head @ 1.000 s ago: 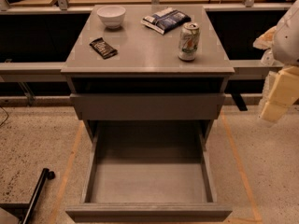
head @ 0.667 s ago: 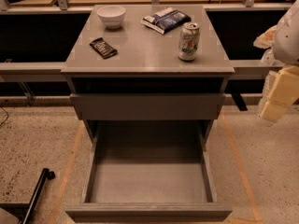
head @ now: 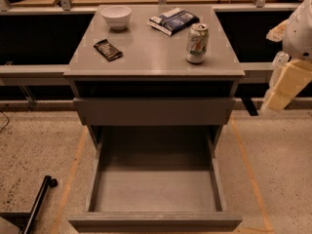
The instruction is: Place 7up can into middle drawer
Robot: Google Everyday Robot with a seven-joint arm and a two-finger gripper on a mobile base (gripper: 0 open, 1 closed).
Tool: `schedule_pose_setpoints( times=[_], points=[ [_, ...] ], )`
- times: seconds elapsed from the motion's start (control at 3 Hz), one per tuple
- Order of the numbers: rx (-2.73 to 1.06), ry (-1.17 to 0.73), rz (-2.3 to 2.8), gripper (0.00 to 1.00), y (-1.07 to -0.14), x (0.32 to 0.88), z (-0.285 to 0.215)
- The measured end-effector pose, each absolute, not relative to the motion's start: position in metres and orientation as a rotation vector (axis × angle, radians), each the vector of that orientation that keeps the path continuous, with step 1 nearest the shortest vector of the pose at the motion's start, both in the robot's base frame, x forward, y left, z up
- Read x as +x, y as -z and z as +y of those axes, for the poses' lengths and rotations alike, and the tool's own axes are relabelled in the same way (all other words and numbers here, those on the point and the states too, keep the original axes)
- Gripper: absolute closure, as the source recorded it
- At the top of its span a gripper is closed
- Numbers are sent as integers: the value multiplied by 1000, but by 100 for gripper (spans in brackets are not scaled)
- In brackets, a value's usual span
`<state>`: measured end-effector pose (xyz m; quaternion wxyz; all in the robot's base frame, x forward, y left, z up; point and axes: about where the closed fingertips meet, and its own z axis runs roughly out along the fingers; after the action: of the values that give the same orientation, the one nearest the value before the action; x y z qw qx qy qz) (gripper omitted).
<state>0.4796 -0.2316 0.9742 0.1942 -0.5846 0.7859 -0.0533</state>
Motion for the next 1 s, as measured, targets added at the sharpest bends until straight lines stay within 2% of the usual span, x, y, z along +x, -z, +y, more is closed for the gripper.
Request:
schedule_pose_setpoints(
  times=[0.67,1.0],
  points=[
    [-1528,128,2216,0,-970,494,-233],
    [-1358,57,2202,0,-960,535,-229]
  ],
)
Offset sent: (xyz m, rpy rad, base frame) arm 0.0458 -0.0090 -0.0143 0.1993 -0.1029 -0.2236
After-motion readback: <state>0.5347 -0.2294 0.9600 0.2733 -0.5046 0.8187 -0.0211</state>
